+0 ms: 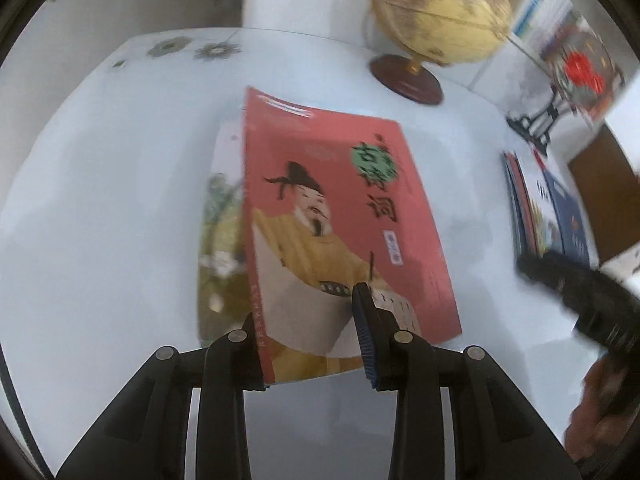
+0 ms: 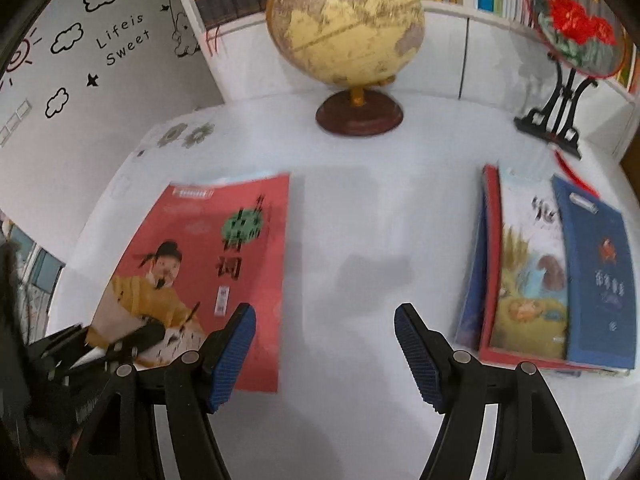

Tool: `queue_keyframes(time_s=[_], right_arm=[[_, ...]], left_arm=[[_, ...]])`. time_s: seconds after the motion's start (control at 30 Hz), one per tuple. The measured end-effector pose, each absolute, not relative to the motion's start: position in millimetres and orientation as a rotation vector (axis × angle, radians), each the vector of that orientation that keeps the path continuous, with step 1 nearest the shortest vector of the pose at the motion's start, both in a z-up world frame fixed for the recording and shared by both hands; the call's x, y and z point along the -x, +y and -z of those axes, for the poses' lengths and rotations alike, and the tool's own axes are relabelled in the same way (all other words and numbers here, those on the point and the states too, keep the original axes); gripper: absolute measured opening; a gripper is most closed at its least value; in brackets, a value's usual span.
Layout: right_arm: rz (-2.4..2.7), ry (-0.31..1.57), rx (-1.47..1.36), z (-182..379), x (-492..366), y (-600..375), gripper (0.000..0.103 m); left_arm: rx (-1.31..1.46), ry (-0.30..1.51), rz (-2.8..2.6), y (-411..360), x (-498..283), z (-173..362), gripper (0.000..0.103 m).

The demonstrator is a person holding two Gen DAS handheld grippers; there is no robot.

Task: Organize books
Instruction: 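Carry the pink poetry book beside the yellow-green book and release, then move the left tool back over the dark blue book on the stack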

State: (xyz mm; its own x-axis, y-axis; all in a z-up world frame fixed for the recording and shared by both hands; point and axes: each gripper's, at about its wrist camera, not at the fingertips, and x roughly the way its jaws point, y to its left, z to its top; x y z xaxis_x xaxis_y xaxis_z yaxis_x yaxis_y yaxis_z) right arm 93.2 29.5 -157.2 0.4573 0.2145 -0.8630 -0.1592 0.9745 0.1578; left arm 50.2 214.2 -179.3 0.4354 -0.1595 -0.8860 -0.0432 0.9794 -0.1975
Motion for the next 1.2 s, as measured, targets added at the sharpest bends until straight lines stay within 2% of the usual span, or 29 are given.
queue_keyframes(time_s=[0.4,0.67,0.93,1.2], right_arm=[[-0.274,1.151,-0.039,200,-92,73,0.07],[-0.079,1.202,-0.016,219,-114,71,0.07],[-0.107,1.181,-0.012,213,-137,102,0.07],[-0.12,1.058,-0.057,161,-118,74,0.07]], left_arm=[[0.159,1.112,-0.063,247,-46,181,0.029],[0.141,1.147,-0.039,234,-46,193,0.029],[0.111,1.101,-0.043,209,-64,180,0.029],[0.144,1.041,-0.051,211,-55,141,0.029]])
